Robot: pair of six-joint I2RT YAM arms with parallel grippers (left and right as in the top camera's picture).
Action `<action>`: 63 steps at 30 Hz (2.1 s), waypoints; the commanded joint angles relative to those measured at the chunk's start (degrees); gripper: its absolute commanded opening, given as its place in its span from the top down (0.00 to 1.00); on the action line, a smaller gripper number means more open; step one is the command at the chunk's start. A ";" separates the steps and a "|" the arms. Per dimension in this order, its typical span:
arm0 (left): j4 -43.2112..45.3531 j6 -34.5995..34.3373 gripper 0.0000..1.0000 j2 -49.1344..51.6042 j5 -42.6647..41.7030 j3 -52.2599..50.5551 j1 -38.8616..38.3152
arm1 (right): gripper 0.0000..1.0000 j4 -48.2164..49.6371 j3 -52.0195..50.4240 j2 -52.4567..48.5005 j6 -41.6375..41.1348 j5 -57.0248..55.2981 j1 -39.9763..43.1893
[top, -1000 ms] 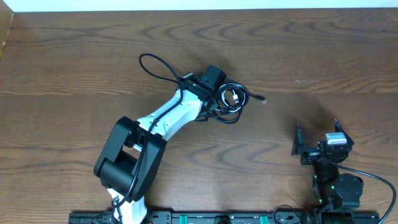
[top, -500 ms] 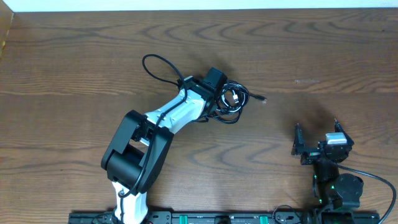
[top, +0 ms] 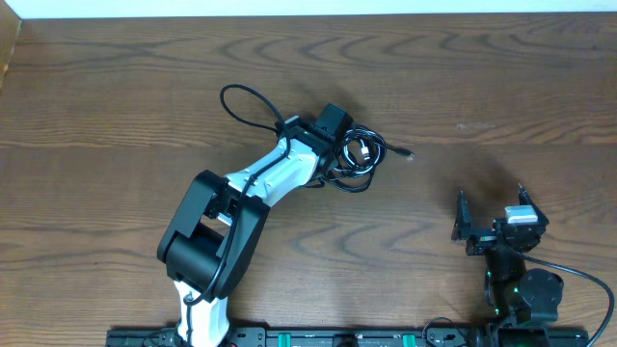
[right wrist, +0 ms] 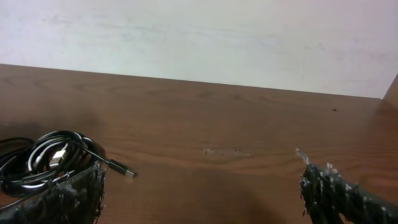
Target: Untangle cables
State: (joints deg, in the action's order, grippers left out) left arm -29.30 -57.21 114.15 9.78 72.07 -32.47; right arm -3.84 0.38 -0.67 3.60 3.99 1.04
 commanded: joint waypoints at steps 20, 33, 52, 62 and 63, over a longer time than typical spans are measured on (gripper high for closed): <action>-12.15 14.95 0.92 -12.94 -16.33 1.90 -0.09 | 0.01 -0.26 -0.07 0.15 0.57 -0.44 -0.28; -13.11 15.13 0.92 -15.89 -19.56 1.90 -0.09 | 0.01 -0.26 -0.07 0.13 0.57 -0.44 -0.28; -18.60 11.98 0.33 -15.72 -6.64 1.11 0.39 | 0.01 4.22 -0.07 0.07 0.48 -0.17 -0.28; -20.33 5.33 0.17 -15.52 -5.97 0.24 2.58 | 0.01 3.80 0.24 0.00 -13.16 1.99 -0.28; -20.35 5.20 0.16 -15.28 -5.55 0.24 2.56 | 0.01 3.52 0.61 -0.07 -13.22 2.49 -0.28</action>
State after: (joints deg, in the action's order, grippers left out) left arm -49.28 -49.21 99.46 2.02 72.27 -30.22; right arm 0.12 0.38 -0.69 -5.15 4.58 1.04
